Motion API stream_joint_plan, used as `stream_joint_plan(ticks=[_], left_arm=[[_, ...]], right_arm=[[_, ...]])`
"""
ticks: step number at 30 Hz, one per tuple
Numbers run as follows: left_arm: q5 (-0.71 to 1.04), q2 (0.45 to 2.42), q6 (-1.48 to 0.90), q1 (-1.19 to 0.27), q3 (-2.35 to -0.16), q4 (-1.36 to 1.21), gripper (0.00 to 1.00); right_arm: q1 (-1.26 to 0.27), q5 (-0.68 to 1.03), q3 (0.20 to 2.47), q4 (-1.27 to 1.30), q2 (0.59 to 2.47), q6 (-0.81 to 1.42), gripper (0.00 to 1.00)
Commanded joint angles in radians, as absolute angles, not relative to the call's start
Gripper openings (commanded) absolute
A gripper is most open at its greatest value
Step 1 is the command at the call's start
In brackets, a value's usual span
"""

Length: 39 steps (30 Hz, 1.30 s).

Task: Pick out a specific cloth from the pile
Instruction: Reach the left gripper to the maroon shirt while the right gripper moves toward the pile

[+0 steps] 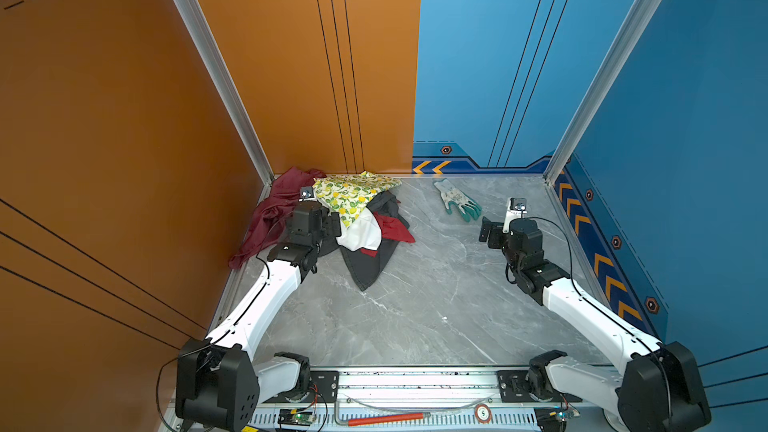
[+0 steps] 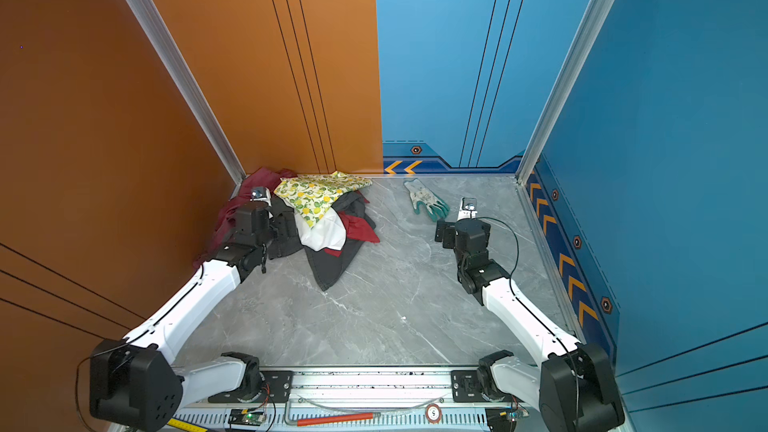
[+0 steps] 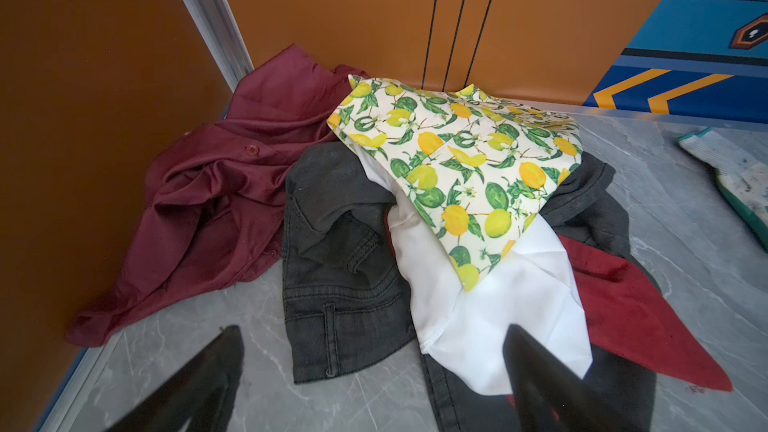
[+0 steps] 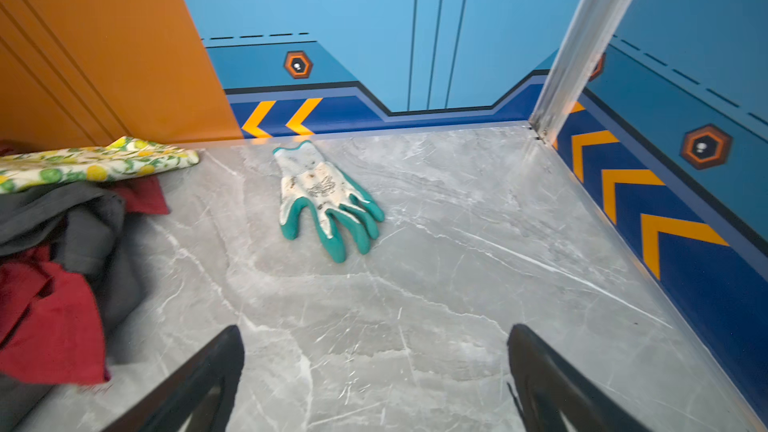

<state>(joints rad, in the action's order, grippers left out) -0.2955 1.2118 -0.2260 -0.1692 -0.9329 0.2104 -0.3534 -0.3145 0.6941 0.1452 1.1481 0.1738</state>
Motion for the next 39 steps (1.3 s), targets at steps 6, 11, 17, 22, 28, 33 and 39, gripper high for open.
stream_joint_plan(ticks=[6, 11, 17, 22, 28, 33, 39], left_arm=[[-0.115, 1.253, -0.44, -0.069, -1.077, 0.484, 0.98], [0.016, 1.312, -0.547, 0.011, -1.103, 0.494, 0.98], [0.123, 1.355, -0.625, 0.116, -1.105, 0.494, 1.0], [0.17, 1.384, -0.675, 0.19, -1.111, 0.492, 1.0], [0.212, 1.432, -0.735, 0.278, -1.129, 0.489, 1.0], [0.23, 1.473, -0.773, 0.32, -1.136, 0.477, 1.0], [0.233, 1.528, -0.76, 0.333, -1.154, 0.462, 1.0]], right_arm=[[-0.547, -0.224, 0.786, 0.1, 1.202, 0.105, 1.0], [-0.672, -0.208, 0.818, 0.112, 1.267, 0.038, 1.0], [-0.788, -0.19, 0.864, 0.11, 1.343, 0.011, 1.0], [-0.838, -0.157, 0.871, 0.14, 1.38, 0.005, 1.0], [-0.887, -0.137, 0.871, 0.192, 1.42, -0.011, 1.0], [-0.916, -0.097, 0.893, 0.21, 1.46, -0.025, 1.0], [-0.94, -0.123, 0.917, 0.213, 1.489, -0.06, 1.0]])
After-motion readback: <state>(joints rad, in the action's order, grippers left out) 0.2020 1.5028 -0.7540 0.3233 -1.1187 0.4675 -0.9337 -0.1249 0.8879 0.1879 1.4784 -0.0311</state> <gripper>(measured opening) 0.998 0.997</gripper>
